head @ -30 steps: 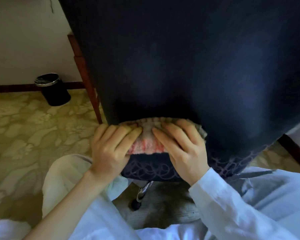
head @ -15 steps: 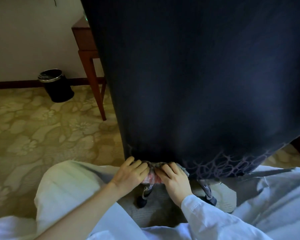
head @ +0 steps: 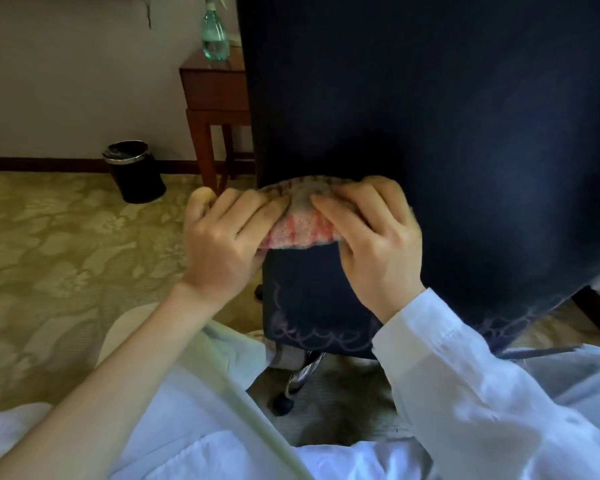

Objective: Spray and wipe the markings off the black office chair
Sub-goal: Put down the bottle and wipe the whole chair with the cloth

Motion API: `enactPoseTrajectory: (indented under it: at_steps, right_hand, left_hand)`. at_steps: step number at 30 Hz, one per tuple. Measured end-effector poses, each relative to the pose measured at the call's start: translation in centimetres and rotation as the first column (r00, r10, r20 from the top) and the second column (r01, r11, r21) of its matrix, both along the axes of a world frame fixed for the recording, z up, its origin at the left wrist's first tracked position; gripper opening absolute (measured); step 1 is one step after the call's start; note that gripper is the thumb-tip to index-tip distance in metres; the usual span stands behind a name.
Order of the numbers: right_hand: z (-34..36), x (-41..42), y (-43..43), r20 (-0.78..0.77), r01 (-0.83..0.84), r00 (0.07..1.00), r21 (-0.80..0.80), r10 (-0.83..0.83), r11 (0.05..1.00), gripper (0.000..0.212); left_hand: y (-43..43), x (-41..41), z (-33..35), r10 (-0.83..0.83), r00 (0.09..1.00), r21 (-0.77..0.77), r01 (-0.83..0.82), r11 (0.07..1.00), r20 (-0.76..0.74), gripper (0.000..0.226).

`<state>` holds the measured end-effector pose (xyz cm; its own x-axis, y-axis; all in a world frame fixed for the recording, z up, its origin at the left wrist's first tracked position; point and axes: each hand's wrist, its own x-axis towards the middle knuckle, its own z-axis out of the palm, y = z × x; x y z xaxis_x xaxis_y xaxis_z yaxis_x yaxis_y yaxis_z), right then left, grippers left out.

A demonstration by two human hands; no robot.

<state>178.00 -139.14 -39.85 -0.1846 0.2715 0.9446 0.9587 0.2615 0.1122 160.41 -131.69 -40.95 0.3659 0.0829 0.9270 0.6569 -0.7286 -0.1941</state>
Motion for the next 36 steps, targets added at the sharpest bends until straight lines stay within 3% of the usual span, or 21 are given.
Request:
enactPoseTrajectory:
  at_steps: [7, 12, 18, 20, 22, 25, 30, 33, 36]
  right_hand:
    - [-12.3, -0.8, 1.0, 0.114, -0.008, 0.993, -0.253, 0.038, 0.967, 0.018]
    - [-20.4, -0.8, 0.3, 0.096, 0.046, 0.995, -0.475, 0.000, 0.879, 0.023]
    - [-23.7, -2.6, -0.2, 0.050, 0.092, 0.996, -0.641, -0.078, 0.762, 0.025]
    - [-23.5, -3.1, -0.4, 0.018, 0.106, 0.991, -0.685, -0.129, 0.721, 0.038]
    - [-22.6, -2.7, -0.7, -0.026, 0.096, 0.987, -0.686, -0.156, 0.722, 0.046]
    - [-19.1, -1.2, -1.0, -0.111, 0.040, 0.986, -0.563, -0.124, 0.825, 0.032]
    - [-8.9, 0.0, -2.1, -0.124, 0.039, 0.990, -0.176, -0.061, 0.984, 0.032]
    - [-4.9, 0.9, -2.4, -0.044, 0.132, 0.990, -0.060, -0.135, 0.989, 0.023]
    - [-6.3, 2.0, -2.4, 0.036, 0.143, 0.989, -0.099, -0.140, 0.985, 0.029]
  left_hand:
    - [1.8, -1.6, -11.7, -0.175, 0.969, -0.259, 0.126, 0.958, -0.177, 0.011]
    - [2.5, -1.7, -18.3, -0.226, 0.903, -0.316, 0.108, 0.943, -0.365, 0.007]
    - [2.5, -1.5, -20.4, -0.234, 0.777, -0.356, 0.014, 0.934, -0.584, 0.017]
    - [2.1, -1.5, -20.3, -0.228, 0.741, -0.369, -0.028, 0.929, -0.631, 0.010]
    - [1.7, -1.6, -19.8, -0.227, 0.790, -0.396, -0.022, 0.918, -0.570, 0.018]
    - [0.8, -1.3, -16.6, -0.220, 0.905, -0.378, 0.072, 0.923, -0.364, 0.015]
    - [-1.0, 0.2, -7.8, -0.165, 0.983, -0.202, 0.147, 0.968, -0.075, 0.022]
    - [-0.6, 0.9, -4.6, -0.150, 0.989, -0.136, 0.147, 0.980, -0.014, 0.017]
    - [-0.3, 1.5, -5.6, -0.158, 0.987, -0.118, 0.153, 0.981, -0.033, 0.022]
